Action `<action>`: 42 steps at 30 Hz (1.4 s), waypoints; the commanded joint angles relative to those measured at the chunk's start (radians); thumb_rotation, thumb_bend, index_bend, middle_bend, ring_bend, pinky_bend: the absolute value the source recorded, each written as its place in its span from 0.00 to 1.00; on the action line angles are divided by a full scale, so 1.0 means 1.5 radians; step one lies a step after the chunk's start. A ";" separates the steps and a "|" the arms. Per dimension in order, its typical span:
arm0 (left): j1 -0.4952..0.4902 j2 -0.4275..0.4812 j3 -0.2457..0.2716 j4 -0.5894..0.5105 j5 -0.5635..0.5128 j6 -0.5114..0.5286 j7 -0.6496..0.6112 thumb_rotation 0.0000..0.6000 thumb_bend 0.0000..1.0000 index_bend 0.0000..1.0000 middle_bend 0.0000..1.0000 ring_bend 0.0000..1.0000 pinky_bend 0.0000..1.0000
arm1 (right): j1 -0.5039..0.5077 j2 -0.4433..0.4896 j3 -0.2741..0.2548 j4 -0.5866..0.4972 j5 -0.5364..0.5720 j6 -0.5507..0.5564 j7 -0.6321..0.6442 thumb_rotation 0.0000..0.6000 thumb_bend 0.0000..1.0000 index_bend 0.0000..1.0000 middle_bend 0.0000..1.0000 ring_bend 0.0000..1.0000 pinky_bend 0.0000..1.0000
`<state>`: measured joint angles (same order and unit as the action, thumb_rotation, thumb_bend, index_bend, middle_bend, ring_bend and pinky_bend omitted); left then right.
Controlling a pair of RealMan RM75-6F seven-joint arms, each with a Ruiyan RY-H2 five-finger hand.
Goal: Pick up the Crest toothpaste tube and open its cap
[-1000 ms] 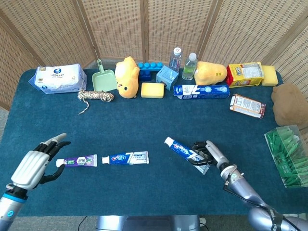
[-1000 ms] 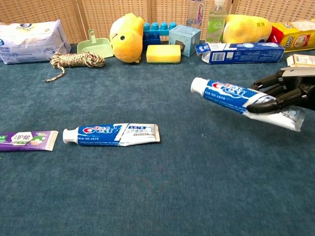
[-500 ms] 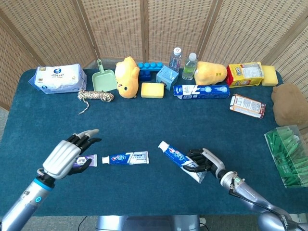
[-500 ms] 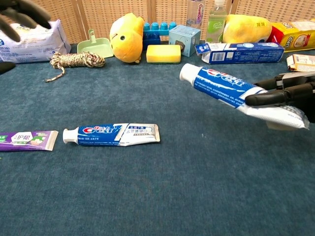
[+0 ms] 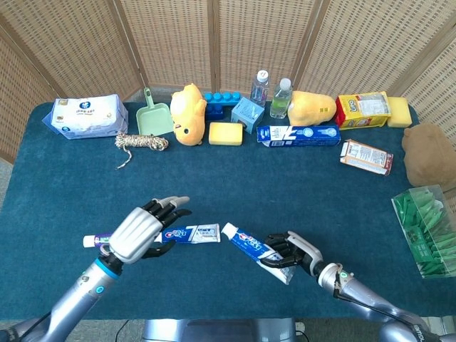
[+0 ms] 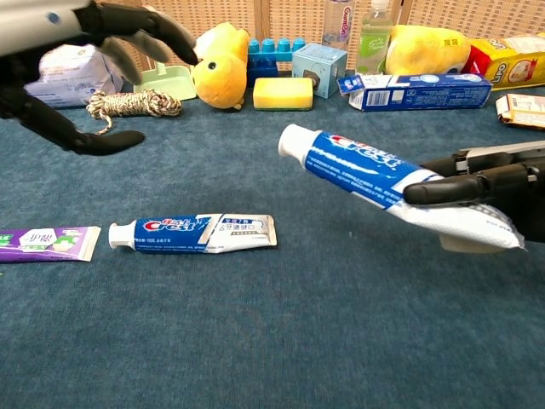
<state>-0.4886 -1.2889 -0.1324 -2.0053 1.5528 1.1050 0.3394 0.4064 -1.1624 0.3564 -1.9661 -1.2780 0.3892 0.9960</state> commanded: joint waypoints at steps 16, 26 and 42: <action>-0.035 -0.129 0.006 0.046 -0.035 -0.004 0.023 1.00 0.30 0.26 0.21 0.24 0.30 | 0.015 -0.012 -0.015 -0.034 -0.057 -0.006 0.071 1.00 0.45 0.91 0.85 0.83 0.90; -0.054 -0.163 -0.002 0.042 -0.073 -0.015 0.013 1.00 0.30 0.33 0.24 0.26 0.33 | 0.032 -0.007 -0.039 -0.044 -0.094 0.005 0.113 1.00 0.45 0.91 0.85 0.83 0.90; -0.062 -0.157 0.004 0.025 -0.095 -0.006 0.009 1.00 0.31 0.42 0.27 0.28 0.35 | 0.063 0.004 -0.079 -0.036 -0.128 0.032 0.180 1.00 0.45 0.91 0.85 0.83 0.90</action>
<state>-0.5807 -1.5253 -0.1271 -1.9670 1.4109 1.0953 0.3535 0.4974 -1.1581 0.2428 -2.0211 -1.4660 0.4336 1.2588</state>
